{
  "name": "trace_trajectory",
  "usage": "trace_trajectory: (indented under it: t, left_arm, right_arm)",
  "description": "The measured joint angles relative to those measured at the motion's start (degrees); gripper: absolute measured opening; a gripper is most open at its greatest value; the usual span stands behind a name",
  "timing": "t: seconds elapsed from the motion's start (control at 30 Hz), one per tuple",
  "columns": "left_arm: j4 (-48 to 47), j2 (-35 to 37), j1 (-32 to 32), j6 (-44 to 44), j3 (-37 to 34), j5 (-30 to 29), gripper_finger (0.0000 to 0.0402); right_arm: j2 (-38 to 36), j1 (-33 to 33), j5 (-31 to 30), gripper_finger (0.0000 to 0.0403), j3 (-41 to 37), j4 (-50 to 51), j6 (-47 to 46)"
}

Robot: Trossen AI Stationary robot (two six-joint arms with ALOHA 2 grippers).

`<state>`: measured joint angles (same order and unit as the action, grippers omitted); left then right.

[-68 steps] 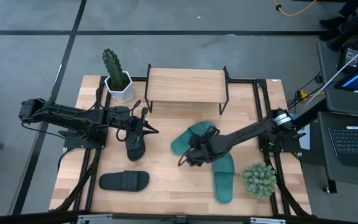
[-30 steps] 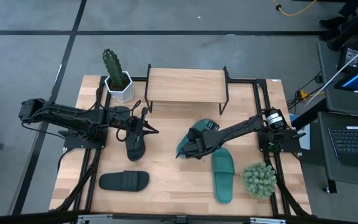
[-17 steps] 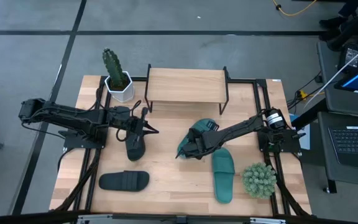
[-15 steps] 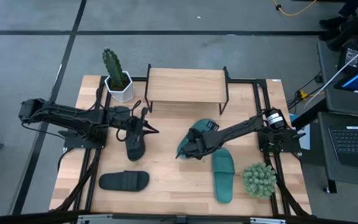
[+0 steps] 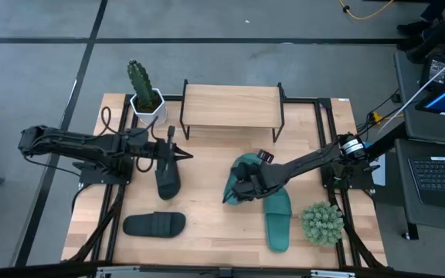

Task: Pick and place slides into the shelf
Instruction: Put the green slipper on the shelf

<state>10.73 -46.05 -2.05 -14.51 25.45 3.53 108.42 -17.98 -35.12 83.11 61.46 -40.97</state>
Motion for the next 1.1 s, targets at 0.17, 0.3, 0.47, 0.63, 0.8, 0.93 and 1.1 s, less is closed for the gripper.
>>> trace_trajectory:
  t: [0.17, 0.3, 0.47, 0.63, 0.8, 0.93, 1.1]
  left_arm:
    - [-0.91, 2.98, -0.01, 0.98, 0.0, -0.02, 0.0]
    - [-1.02, 4.38, -0.01, 2.67, 0.0, -0.02, 0.0]
    - [-1.31, 4.85, -0.01, 3.63, 0.0, -0.04, 0.0]
    - [-1.36, 4.83, -0.01, 3.59, 0.0, -0.06, 0.0]
    - [-1.3, 4.86, 0.01, 3.59, 0.0, -0.07, 0.0]
    - [-1.3, 4.83, 0.01, 3.48, 0.0, -0.07, 0.0]
    - [-1.3, 4.83, 0.01, 3.59, 0.0, -0.07, 0.0]
  right_arm:
    - [0.0, -0.63, -0.44, 0.0011, 0.0, -0.45, 2.63]
    - [-0.02, -0.77, -1.51, 0.0011, 0.0, -0.67, 4.19]
    - [-0.1, -0.83, -3.86, 0.0011, 0.0, -2.09, 7.58]
    - [-1.34, -0.83, -3.84, 0.001, 0.44, -4.44, 11.2]
    - [-2.47, -0.88, -4.4, 0.001, 3.37, -4.47, 14.28]
    - [-2.9, -0.88, -8.23, 0.001, 5.43, -4.45, 19.09]
    - [-3.67, 0.42, -10.34, 0.001, 8.23, -4.72, 23.6]
